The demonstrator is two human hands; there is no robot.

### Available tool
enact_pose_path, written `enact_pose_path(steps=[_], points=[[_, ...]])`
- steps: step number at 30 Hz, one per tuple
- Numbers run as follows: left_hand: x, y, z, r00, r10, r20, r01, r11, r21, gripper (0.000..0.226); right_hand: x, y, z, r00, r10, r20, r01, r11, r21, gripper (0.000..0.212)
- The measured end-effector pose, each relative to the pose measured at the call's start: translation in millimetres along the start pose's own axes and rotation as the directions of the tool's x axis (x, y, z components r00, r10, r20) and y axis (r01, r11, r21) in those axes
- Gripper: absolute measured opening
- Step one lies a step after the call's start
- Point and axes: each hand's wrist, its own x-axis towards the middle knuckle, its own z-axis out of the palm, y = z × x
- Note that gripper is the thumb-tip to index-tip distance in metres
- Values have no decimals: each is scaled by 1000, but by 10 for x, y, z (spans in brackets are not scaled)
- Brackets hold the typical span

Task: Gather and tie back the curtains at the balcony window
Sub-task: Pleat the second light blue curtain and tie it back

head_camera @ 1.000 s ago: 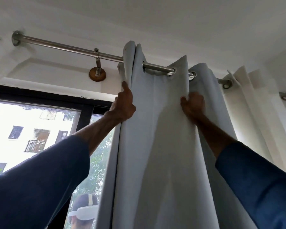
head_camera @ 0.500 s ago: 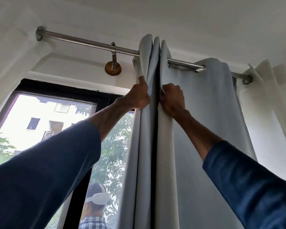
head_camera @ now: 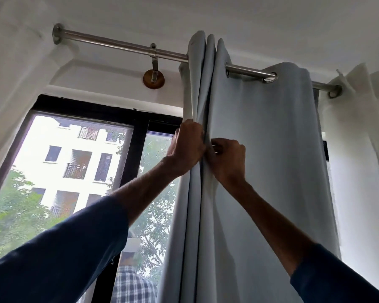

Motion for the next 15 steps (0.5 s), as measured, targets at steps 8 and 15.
enact_pose_path(steps=[8,15], points=[[14,241,143,973,-231,0,229,962,-152,38,-172,-90,-154,990,-73,117,77,997,-28,29],[-67,197,200,984,-167,-61,164,985,-46,24,127,651,-776,968,11,-249,-38,994,-103,13]])
